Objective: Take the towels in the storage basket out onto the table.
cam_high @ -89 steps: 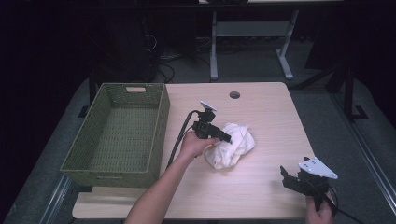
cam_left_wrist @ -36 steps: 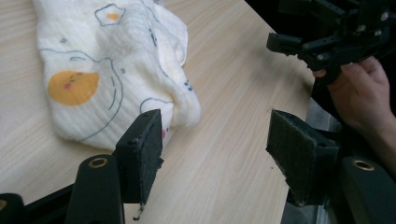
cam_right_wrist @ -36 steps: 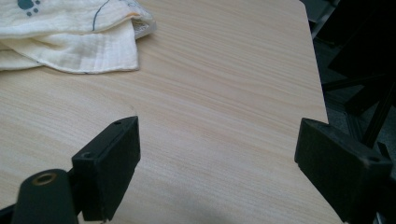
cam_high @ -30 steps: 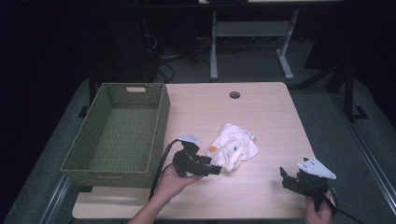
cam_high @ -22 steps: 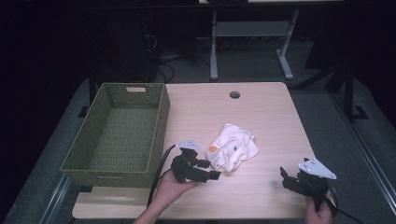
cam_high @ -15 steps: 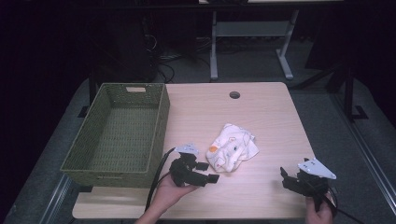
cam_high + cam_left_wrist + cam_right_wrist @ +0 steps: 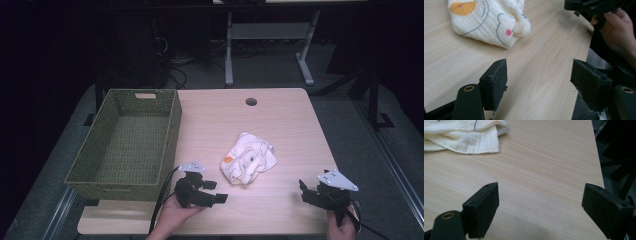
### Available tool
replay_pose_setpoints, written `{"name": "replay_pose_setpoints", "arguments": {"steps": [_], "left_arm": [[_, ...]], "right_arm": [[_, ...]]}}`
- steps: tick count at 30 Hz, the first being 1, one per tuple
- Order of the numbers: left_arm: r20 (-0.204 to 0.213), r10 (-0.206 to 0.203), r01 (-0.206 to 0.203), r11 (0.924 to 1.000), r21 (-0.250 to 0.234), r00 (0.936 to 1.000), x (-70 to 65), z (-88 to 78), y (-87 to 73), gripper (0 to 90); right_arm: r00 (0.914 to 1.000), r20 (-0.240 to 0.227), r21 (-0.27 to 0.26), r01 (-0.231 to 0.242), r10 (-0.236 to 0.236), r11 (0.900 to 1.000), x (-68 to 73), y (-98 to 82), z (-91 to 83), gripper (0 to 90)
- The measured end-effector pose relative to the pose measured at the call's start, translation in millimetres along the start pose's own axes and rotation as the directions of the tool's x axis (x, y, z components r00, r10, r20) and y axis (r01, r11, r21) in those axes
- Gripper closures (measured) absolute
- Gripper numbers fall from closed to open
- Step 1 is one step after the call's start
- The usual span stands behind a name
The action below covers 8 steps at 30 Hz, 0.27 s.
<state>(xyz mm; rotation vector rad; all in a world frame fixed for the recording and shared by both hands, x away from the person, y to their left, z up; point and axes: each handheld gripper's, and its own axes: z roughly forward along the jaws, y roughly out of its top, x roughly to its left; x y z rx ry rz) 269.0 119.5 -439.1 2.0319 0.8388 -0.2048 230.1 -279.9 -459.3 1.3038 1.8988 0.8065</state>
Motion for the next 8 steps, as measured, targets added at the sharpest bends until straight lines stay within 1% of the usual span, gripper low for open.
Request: {"name": "replay_pose_setpoints", "arguments": {"steps": [2, 4, 6, 8], "left_arm": [[-0.005, -0.001, 0.001, 1.0000, 0.006, 1.0000, 1.9, 1.5, -0.2, 28.6], [0.001, 0.006, -0.006, 1.0000, 0.003, 1.0000, 2.8, 2.9, -0.1, 28.0], [0.009, 0.002, -0.002, 1.0000, -0.009, 1.0000, 3.7, 3.8, -0.3, 27.9], [0.006, 0.009, -0.009, 0.9999, -0.010, 0.9999, 5.0, 3.9, 0.2, 27.9]], "right_arm": [[1.0000, -0.006, 0.001, 0.005, -0.005, 1.000, 0.9, 0.2, 1.0, 13.9], [0.9999, -0.008, 0.003, 0.011, -0.011, 1.000, 1.4, 0.5, 1.4, 13.9], [0.9997, -0.017, 0.001, 0.016, -0.016, 1.000, 2.2, 1.7, 0.6, 13.9], [0.9996, -0.012, -0.008, 0.026, -0.026, 1.000, 2.5, 3.3, -1.7, 13.9]]}}
